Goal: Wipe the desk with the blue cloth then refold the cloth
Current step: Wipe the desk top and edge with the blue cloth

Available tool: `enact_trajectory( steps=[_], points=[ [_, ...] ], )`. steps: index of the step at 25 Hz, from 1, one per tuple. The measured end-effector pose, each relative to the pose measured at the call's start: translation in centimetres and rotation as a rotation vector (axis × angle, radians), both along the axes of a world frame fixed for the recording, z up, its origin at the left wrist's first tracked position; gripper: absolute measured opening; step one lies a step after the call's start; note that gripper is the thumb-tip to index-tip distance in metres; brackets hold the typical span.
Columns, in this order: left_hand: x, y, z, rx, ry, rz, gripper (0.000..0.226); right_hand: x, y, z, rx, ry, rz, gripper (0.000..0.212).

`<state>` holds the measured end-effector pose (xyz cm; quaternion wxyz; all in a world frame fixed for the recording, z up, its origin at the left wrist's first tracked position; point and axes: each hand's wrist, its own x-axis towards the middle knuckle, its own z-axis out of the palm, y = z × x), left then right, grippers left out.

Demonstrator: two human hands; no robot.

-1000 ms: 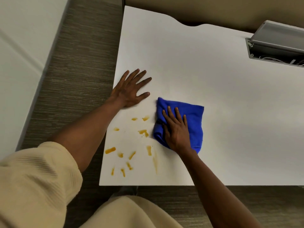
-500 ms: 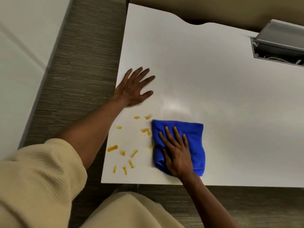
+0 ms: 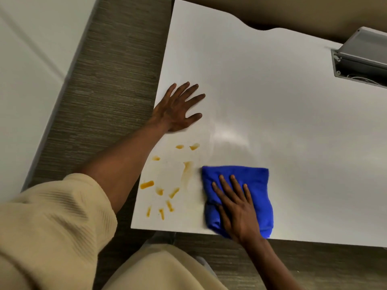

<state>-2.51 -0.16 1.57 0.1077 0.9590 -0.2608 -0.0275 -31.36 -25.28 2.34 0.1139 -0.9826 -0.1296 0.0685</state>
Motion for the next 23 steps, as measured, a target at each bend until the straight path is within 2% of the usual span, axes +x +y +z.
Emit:
enact_trajectory(
  steps=[2,4,7,9,11,14,16,18,20,23],
  points=[
    [0.0,0.0,0.0,0.009,-0.010,0.000,0.070,2.9,1.5,0.4,0.001,-0.008,-0.162,0.057],
    [0.1,0.0,0.3,0.008,-0.003,-0.011,0.069,4.3,4.7,0.2,0.026,-0.002,-0.217,0.059],
    [-0.2,-0.2,0.5,0.037,0.008,-0.004,0.069,1.9,7.5,-0.6,0.031,0.018,-0.001,0.057],
    [0.0,-0.1,0.5,0.066,0.027,-0.030,0.071,-0.7,5.6,-0.8,0.030,0.018,0.140,0.054],
    [0.7,0.8,0.8,0.109,0.086,-0.116,0.075,-1.6,2.0,-0.5,0.026,0.013,0.191,0.053],
    [1.7,2.6,1.1,0.154,0.064,-0.232,0.074,1.8,-1.2,0.3,0.018,0.020,0.007,0.054],
    [1.6,2.8,0.9,0.128,-0.004,-0.231,0.072,5.9,0.9,0.3,0.012,0.024,-0.173,0.058],
    [1.3,2.6,0.6,0.112,-0.055,-0.226,0.072,9.4,4.7,0.3,-0.010,0.010,-0.259,0.062],
    [1.4,2.7,0.7,0.095,-0.057,-0.222,0.068,11.4,7.6,0.0,-0.015,0.017,-0.225,0.063],
    [1.4,2.7,1.0,0.088,-0.042,-0.212,0.062,10.1,9.1,-0.4,0.015,0.033,-0.058,0.060]
  ],
)
